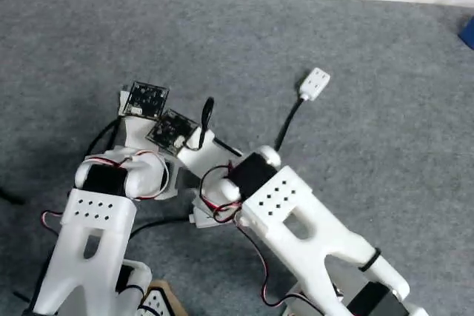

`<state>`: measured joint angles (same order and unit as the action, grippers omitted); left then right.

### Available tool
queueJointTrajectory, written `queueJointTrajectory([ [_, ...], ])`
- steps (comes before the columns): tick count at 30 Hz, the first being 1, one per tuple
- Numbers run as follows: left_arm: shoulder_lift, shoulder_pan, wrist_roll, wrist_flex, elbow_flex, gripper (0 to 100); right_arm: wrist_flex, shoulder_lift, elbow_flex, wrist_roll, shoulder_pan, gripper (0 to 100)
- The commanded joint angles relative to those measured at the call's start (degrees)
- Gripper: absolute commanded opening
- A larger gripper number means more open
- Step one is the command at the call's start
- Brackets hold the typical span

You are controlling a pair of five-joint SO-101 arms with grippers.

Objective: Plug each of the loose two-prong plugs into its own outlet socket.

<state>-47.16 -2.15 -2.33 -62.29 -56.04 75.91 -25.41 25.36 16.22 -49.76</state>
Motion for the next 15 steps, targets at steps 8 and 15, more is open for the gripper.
queueJointTrajectory([
  [8, -0.2, -0.4, -0.5, 1.9, 0.4, 45, 8.6, -2.0, -10.9, 0.1, 3.3, 0.8],
  [15, -0.2, 9.0, 2.5, 5.1, 0.3, 45, 17.5, 6.6, -11.0, 2.5, 4.6, 0.8],
])
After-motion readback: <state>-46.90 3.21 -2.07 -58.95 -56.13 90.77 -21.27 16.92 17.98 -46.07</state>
